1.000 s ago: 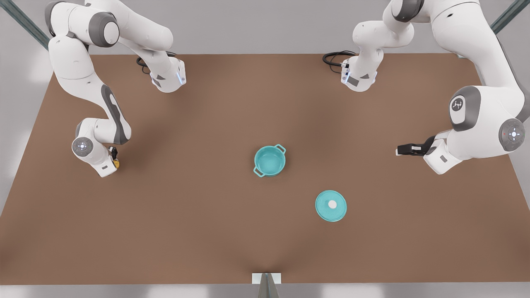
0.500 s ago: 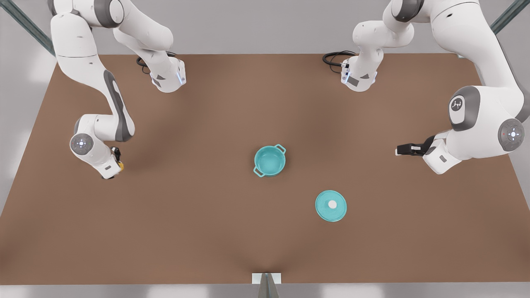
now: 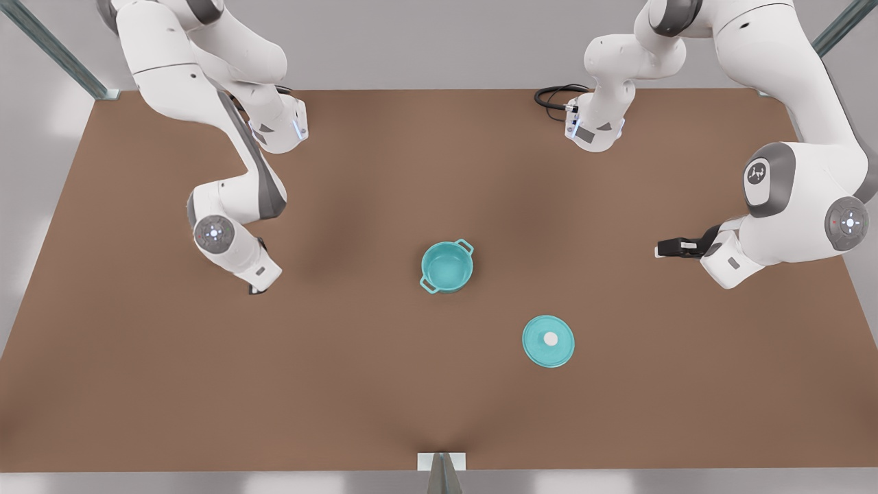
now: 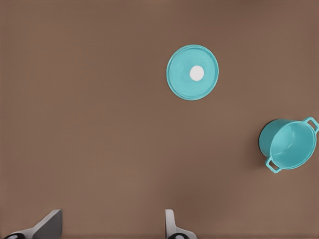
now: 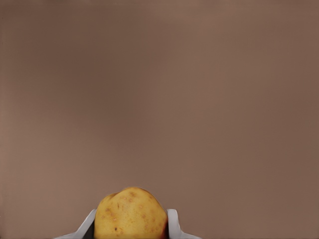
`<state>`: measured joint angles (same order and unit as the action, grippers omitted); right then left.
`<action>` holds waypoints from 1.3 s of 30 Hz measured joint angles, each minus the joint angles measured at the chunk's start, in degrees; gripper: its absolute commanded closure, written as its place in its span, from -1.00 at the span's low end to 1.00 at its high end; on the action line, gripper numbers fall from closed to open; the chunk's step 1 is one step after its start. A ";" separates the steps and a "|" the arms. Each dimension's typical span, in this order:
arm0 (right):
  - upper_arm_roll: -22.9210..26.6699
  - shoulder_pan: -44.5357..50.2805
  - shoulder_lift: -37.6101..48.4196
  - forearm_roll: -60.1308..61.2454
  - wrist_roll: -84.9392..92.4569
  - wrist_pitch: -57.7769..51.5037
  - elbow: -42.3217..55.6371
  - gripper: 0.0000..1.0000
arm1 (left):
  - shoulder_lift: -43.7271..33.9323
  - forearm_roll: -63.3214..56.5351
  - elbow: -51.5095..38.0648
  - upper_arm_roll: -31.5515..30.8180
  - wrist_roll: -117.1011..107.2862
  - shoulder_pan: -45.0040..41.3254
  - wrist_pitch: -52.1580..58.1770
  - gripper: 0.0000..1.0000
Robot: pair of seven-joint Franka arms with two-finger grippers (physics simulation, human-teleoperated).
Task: Open the pot lid and put the potato into the pot
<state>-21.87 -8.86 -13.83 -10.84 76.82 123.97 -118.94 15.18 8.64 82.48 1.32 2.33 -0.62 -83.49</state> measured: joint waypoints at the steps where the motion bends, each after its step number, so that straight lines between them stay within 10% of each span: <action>1: -0.20 1.35 -0.05 0.61 -0.71 -0.40 0.18 -0.11 | 0.00 0.00 -0.01 0.00 0.00 0.00 0.00 -1.00; 39: 1.10 40.39 -37.19 4.85 -51.23 -8.39 50.19 -0.13 | 0.00 -0.01 -0.01 0.00 -0.03 -0.09 -0.03 -1.00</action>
<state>-20.77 31.53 -51.02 -5.99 25.60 115.58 -68.75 15.18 8.63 82.47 1.32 2.29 -0.71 -83.52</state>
